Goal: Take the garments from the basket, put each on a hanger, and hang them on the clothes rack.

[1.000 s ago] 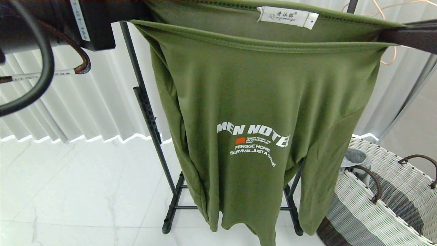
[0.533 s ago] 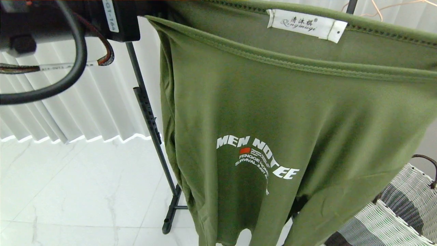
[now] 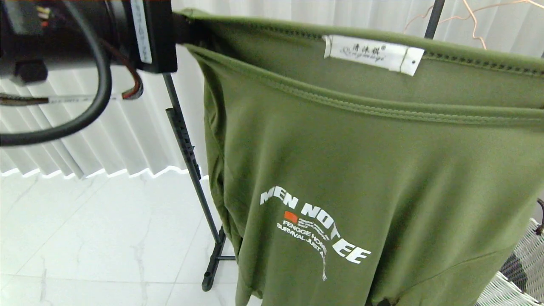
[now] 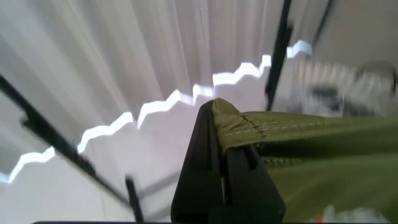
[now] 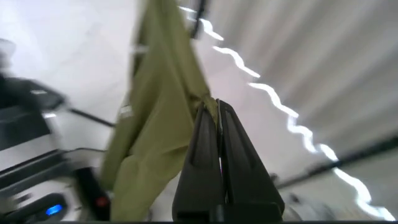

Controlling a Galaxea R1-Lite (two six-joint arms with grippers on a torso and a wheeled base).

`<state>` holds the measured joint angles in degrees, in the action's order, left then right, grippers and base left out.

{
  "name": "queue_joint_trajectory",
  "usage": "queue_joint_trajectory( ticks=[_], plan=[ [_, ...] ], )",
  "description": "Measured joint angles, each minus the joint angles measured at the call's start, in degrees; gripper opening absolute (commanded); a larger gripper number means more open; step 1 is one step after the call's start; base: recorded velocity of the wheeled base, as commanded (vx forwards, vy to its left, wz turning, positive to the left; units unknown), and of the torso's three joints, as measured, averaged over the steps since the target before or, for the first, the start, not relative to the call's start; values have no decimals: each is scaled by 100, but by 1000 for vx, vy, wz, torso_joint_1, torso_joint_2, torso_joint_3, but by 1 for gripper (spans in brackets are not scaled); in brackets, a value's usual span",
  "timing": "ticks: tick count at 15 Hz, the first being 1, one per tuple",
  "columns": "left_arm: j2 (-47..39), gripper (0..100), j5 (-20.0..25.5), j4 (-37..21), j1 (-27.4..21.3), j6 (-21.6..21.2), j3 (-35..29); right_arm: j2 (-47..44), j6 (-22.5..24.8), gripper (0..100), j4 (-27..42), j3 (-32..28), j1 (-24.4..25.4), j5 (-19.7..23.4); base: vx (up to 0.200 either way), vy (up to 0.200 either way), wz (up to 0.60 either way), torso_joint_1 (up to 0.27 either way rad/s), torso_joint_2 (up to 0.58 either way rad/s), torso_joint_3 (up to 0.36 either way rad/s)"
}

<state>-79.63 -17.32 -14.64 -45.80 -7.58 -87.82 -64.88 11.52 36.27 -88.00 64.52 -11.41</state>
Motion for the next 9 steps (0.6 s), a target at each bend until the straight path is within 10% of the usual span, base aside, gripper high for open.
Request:
queue_joint_trajectory(
  ticks=[6,9],
  plan=[
    [846,0,2,-2416,-976,1092,-107,-466,112,0,-1497,33,-491,-640,0,0,0,0,0,0],
    [1208,0,4,-2638,-1560,1209,-63,-841,145,0,-2450,11,-518,-589,0,0,0,0,0,0]
  ],
)
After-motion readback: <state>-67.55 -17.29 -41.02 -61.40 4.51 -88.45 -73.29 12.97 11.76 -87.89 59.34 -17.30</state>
